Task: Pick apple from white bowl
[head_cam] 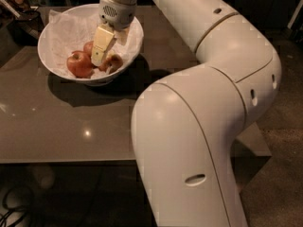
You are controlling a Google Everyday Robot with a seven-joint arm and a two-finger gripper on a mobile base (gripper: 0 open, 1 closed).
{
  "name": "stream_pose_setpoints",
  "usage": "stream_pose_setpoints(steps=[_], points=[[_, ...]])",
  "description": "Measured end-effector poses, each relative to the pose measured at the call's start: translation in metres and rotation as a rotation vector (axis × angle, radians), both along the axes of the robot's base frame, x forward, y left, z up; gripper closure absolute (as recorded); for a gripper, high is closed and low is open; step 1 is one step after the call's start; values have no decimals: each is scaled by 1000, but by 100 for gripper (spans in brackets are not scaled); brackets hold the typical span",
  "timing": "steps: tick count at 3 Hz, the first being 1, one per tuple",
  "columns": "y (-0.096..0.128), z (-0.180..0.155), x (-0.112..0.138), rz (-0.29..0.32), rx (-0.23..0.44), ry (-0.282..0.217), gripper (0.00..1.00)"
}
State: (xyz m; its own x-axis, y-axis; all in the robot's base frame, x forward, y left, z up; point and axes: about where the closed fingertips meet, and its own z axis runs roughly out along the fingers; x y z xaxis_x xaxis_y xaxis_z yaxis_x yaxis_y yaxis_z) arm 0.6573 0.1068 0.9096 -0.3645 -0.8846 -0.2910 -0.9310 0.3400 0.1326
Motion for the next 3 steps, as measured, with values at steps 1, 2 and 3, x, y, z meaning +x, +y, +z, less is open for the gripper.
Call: stream_pose_setpoints(steps=[1,2,3], points=[[0,-4,0,2,-4,8,22],[0,-6,3,6,-8,9,22],[2,-11,7,15,-18,10,21]])
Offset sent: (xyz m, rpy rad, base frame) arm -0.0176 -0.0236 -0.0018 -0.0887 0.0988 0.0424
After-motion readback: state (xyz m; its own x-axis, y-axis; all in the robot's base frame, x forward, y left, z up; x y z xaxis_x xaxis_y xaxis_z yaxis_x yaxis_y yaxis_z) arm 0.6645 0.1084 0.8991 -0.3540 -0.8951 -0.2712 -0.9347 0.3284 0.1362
